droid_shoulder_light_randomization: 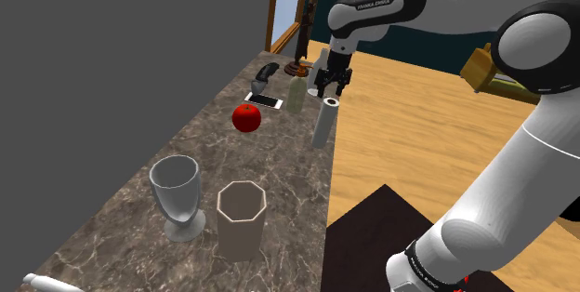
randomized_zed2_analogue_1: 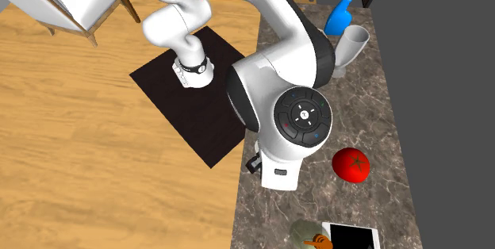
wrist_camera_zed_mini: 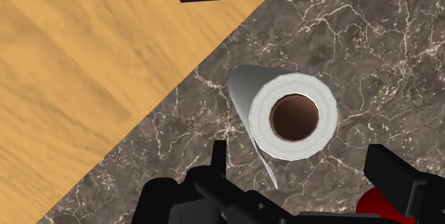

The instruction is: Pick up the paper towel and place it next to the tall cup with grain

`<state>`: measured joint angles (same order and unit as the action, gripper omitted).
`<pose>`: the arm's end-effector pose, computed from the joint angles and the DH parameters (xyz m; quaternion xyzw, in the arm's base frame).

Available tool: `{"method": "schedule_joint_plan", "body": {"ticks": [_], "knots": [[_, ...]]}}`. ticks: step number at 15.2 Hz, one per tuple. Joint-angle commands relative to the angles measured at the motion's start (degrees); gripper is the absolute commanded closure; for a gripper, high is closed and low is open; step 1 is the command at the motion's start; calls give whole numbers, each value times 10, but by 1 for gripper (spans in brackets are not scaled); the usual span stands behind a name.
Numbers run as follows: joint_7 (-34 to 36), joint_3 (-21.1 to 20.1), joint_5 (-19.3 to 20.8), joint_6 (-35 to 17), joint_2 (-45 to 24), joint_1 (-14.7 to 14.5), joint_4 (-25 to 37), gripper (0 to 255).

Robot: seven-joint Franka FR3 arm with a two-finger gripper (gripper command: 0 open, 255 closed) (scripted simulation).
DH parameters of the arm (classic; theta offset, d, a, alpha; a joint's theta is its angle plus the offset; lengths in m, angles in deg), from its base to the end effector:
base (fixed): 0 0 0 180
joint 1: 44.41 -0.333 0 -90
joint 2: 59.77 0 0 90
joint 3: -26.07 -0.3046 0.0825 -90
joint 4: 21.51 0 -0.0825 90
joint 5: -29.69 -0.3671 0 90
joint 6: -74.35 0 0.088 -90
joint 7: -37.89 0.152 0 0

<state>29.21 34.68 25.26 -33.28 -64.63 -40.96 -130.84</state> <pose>0.5369 -0.1043 0.3940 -0.9970 0.0433 0.0503 0.0395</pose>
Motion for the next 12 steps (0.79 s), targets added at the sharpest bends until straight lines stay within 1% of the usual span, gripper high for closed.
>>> {"method": "schedule_joint_plan", "body": {"ticks": [1,4,12], "knots": [[-1,0,-1,-17,-3,0,-13,0],[-2,-1,-3,-44,-8,-1,-35,0],[-2,-1,-3,-44,-8,-1,-35,0]]}}
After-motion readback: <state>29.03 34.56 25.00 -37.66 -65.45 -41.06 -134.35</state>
